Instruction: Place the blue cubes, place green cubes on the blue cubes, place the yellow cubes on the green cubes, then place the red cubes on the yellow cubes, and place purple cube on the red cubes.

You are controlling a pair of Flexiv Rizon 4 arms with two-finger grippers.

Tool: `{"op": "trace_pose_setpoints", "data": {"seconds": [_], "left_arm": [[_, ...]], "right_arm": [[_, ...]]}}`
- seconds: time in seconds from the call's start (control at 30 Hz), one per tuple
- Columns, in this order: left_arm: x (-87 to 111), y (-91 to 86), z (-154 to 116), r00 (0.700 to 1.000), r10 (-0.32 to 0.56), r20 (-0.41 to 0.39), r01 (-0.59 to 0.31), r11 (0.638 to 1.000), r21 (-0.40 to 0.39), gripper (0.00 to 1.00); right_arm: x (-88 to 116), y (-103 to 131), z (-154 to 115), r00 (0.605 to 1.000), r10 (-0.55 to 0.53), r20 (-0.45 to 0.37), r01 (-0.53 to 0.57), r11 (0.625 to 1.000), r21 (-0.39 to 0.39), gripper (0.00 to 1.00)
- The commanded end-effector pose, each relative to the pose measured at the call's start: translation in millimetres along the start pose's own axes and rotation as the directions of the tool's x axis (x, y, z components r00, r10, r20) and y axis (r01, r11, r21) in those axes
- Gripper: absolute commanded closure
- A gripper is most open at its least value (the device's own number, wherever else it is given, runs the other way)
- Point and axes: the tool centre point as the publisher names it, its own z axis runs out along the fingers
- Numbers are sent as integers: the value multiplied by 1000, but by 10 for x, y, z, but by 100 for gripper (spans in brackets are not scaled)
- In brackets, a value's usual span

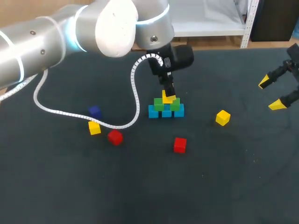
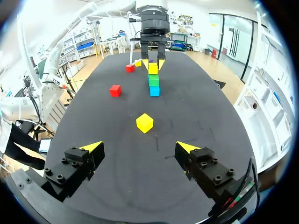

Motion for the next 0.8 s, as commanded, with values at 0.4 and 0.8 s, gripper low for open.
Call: {"op": "trace_pose_setpoints", "data": {"seconds": [0.4, 0.8], "left_arm": [[9, 19, 10, 1000, 0, -2, 0, 1000, 8, 100], [15, 18, 26, 1000, 1, -4, -1, 1000, 13, 100]], "right_arm": [[5, -8, 3, 1000, -1, 3, 1, 1000, -1, 0], [5, -8, 3, 1000, -1, 3, 1, 1000, -1, 0]]}}
